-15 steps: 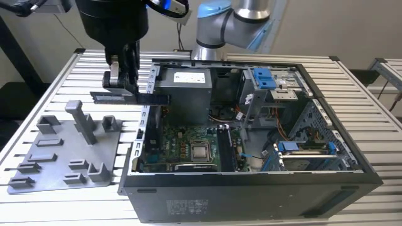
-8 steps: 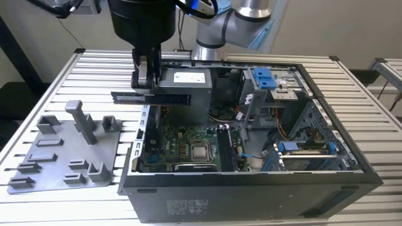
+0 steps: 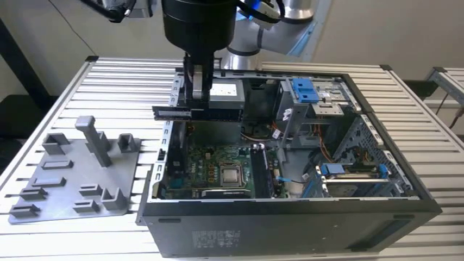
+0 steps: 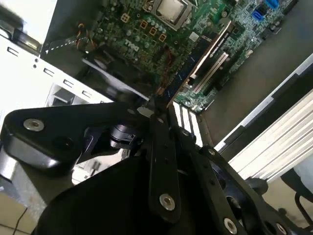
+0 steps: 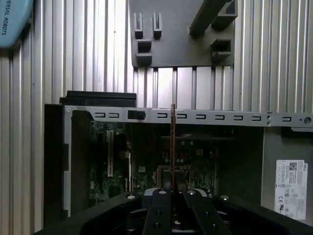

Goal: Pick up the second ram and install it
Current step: 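Pick up the second ram and move it above second insertion slot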

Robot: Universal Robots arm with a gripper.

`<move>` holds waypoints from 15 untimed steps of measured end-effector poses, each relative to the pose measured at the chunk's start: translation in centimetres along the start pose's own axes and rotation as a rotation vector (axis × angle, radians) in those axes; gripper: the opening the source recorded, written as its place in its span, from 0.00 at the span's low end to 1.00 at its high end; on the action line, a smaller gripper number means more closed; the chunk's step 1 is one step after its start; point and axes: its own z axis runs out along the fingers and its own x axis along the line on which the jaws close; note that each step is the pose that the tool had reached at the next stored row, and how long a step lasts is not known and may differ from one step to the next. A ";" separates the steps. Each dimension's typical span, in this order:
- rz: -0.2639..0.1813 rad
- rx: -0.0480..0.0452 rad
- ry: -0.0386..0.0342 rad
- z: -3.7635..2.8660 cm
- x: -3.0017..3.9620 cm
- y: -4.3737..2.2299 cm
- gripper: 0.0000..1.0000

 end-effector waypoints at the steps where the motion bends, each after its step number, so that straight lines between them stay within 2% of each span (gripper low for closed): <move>1: 0.000 0.0000 0.0000 -0.02 0.00 -0.39 0.14; 15: 0.000 -0.0001 0.0001 -0.28 0.00 -6.28 0.14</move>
